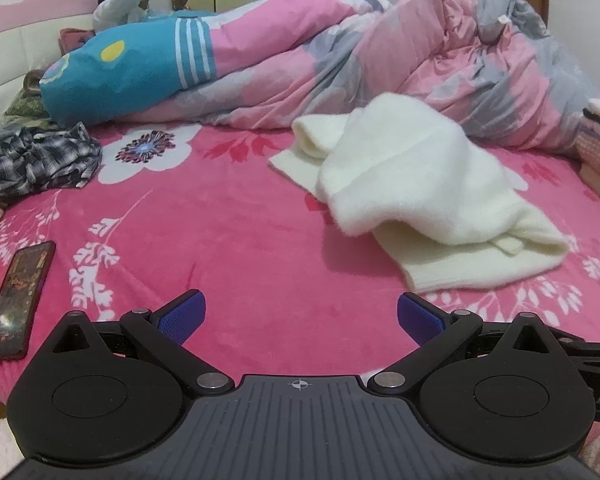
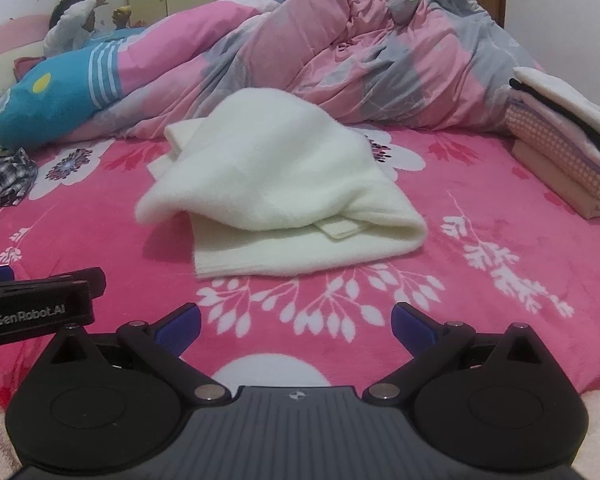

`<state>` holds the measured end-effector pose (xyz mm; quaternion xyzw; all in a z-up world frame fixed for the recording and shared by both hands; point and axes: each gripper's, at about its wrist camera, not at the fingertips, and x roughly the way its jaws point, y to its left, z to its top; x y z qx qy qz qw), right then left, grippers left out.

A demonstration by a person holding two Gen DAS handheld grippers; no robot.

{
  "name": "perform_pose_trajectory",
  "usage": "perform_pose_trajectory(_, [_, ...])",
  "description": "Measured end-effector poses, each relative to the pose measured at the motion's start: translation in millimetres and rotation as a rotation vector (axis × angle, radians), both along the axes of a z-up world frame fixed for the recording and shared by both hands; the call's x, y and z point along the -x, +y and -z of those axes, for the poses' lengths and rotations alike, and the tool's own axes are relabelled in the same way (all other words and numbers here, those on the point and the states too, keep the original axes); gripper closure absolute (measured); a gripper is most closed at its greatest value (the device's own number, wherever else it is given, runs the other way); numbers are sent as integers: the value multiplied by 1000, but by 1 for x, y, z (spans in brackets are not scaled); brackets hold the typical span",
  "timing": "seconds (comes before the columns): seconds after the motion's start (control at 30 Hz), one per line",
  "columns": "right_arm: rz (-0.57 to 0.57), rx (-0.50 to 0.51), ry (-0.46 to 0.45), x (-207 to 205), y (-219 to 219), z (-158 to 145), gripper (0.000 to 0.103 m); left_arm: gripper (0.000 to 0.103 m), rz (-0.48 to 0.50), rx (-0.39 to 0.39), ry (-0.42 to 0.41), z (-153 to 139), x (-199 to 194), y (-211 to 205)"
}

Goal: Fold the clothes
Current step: 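Move both grippers toward the crumpled cream fleece sweatshirt on the bed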

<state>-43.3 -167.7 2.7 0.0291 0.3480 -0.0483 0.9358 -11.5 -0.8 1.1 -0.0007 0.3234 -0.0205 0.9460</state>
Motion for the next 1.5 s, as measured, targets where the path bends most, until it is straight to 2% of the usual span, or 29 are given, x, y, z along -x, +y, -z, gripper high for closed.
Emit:
perform_pose_trajectory(0.23, [22, 1, 17, 0, 1, -1, 0, 0, -9, 53, 19, -4, -1, 3])
perform_pose_trajectory(1.5, [24, 13, 51, -8, 7, 3, 0, 0, -50, 28, 45, -1, -6, 13])
